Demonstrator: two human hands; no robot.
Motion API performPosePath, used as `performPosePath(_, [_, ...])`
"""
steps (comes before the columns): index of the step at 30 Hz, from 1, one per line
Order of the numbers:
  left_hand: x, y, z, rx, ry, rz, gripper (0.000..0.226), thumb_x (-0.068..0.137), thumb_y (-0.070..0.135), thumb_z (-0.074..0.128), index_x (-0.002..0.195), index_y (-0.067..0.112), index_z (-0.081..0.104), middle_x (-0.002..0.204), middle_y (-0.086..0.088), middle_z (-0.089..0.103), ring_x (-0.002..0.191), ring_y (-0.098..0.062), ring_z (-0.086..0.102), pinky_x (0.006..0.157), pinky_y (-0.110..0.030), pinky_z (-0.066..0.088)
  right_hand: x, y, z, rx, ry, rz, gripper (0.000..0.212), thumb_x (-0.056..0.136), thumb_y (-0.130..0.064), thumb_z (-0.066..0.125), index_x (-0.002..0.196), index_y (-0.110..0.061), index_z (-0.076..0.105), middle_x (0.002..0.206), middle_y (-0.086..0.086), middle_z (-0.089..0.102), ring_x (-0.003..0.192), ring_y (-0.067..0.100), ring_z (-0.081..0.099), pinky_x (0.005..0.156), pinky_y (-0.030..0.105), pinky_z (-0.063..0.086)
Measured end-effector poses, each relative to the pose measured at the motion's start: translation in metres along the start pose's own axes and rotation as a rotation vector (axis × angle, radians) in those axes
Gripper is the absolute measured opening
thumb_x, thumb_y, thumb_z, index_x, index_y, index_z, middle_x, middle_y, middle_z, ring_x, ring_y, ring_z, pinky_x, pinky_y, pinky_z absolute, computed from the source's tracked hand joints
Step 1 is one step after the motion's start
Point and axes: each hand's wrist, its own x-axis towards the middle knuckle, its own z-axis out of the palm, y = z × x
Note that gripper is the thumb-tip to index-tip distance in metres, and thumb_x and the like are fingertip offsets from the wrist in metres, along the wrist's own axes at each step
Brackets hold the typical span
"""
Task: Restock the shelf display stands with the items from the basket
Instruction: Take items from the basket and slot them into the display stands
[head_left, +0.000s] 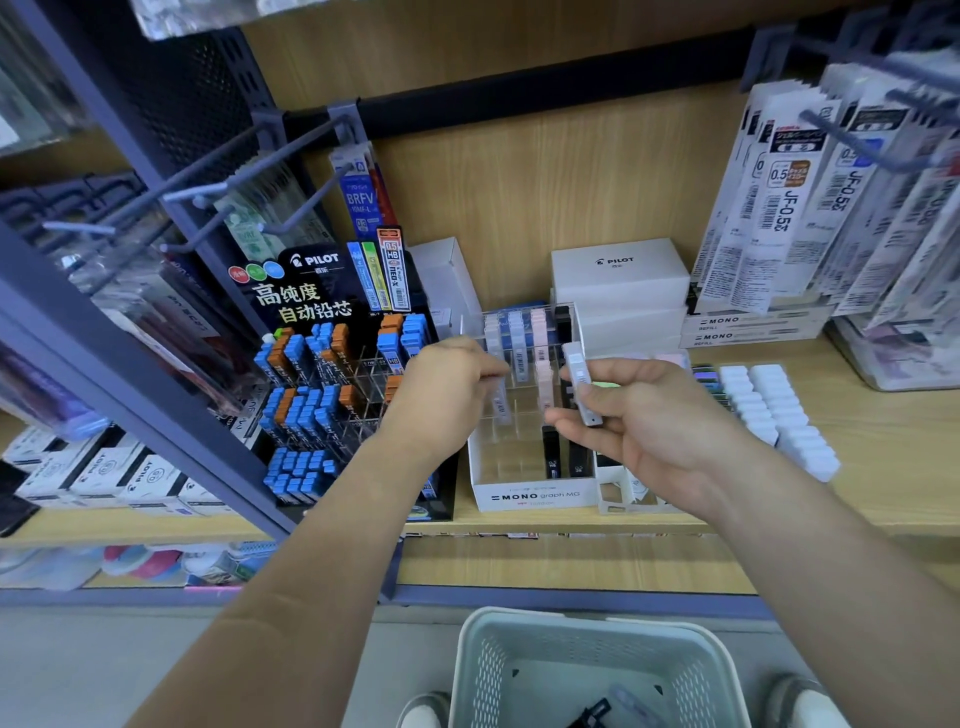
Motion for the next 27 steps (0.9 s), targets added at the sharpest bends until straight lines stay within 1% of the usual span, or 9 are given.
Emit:
performPosePath(2, [0.001,0.000,0.002,-0.015,0.015,-0.020,0.021,0.087,0.007,0.064,0.106,0.012,0.072,0.100,-0.005,0.065,0.094,-0.021,0.060,0.087,-0.033,0.048,-0.002,0.000,-0.001,-0.017,0.016,0.004,0.016,0.091,0.003,0.060,0.107,0.002,0.061,0.093,0.018,0.068,0.084,0.030,0.074,0.067,0.027,0.061])
performPosePath(4, [0.002,-0.001,0.004,-0.013,0.032,-0.020,0.017,0.086,0.008,0.065,0.100,0.011,0.073,0.098,-0.005,0.065,0.094,-0.021,0.060,0.085,-0.030,0.047,-0.004,0.001,-0.002,-0.065,0.030,0.005,0.018,0.086,-0.005,0.068,0.102,0.002,0.063,0.082,0.016,0.068,0.069,0.024,0.073,0.054,0.022,0.058])
performPosePath(8, [0.003,-0.004,0.007,-0.004,0.021,-0.020,0.020,0.087,0.011,0.066,0.106,0.012,0.072,0.101,-0.003,0.061,0.093,-0.020,0.059,0.086,-0.025,0.045,-0.004,0.004,-0.002,-0.186,0.042,0.005,0.016,0.087,-0.017,0.069,0.091,-0.002,0.066,0.067,0.011,0.066,0.044,0.008,0.058,0.041,0.016,0.047])
performPosePath(12, [0.004,0.002,-0.004,-0.106,0.113,-0.107,0.019,0.088,0.013,0.064,0.106,0.015,0.071,0.090,0.004,0.063,0.075,-0.009,0.059,0.081,-0.026,0.050,0.000,0.006,-0.004,-0.157,0.038,-0.006,0.002,0.089,-0.002,0.065,0.089,0.000,0.064,0.075,0.016,0.066,0.053,0.013,0.065,0.052,0.017,0.055])
performPosePath(14, [0.004,0.011,-0.019,-0.393,0.121,-0.235,0.015,0.091,0.017,0.061,0.099,0.011,0.073,0.078,0.004,0.067,0.066,-0.008,0.062,0.074,-0.025,0.054,0.000,0.006,-0.004,-0.141,0.044,-0.005,0.007,0.088,0.004,0.064,0.092,-0.002,0.063,0.081,0.019,0.068,0.061,0.019,0.070,0.056,0.019,0.057])
performPosePath(17, [0.001,0.024,-0.037,-0.786,-0.122,-0.348,0.018,0.090,0.019,0.063,0.099,0.006,0.071,0.086,-0.013,0.071,0.069,-0.017,0.067,0.069,-0.026,0.059,0.000,0.007,-0.001,-0.147,0.032,-0.028,0.012,0.086,0.006,0.066,0.094,-0.002,0.063,0.083,0.020,0.069,0.063,0.021,0.071,0.058,0.020,0.058])
performPosePath(19, [-0.004,0.029,-0.039,-0.879,-0.176,-0.356,0.019,0.085,0.009,0.067,0.103,0.002,0.069,0.089,-0.018,0.072,0.069,-0.016,0.067,0.069,-0.024,0.059,-0.001,0.007,0.002,-0.151,0.024,-0.051,0.012,0.084,0.006,0.067,0.094,-0.001,0.065,0.082,0.019,0.069,0.062,0.020,0.069,0.060,0.021,0.059])
performPosePath(23, [-0.008,0.028,-0.040,-1.048,-0.106,-0.377,0.016,0.082,0.002,0.068,0.098,0.003,0.069,0.082,-0.011,0.074,0.074,-0.016,0.070,0.071,-0.023,0.058,-0.003,0.006,0.005,-0.174,0.017,-0.112,0.009,0.082,0.002,0.071,0.091,0.002,0.068,0.082,0.019,0.070,0.061,0.017,0.067,0.059,0.020,0.057])
performPosePath(27, [-0.007,0.026,-0.044,-1.018,0.027,-0.326,0.013,0.082,0.002,0.069,0.094,0.004,0.071,0.074,-0.010,0.073,0.068,-0.017,0.068,0.068,-0.023,0.058,-0.003,0.007,0.008,-0.216,0.034,-0.173,0.005,0.083,-0.008,0.073,0.081,-0.004,0.070,0.068,0.010,0.070,0.055,0.013,0.064,0.056,0.020,0.055])
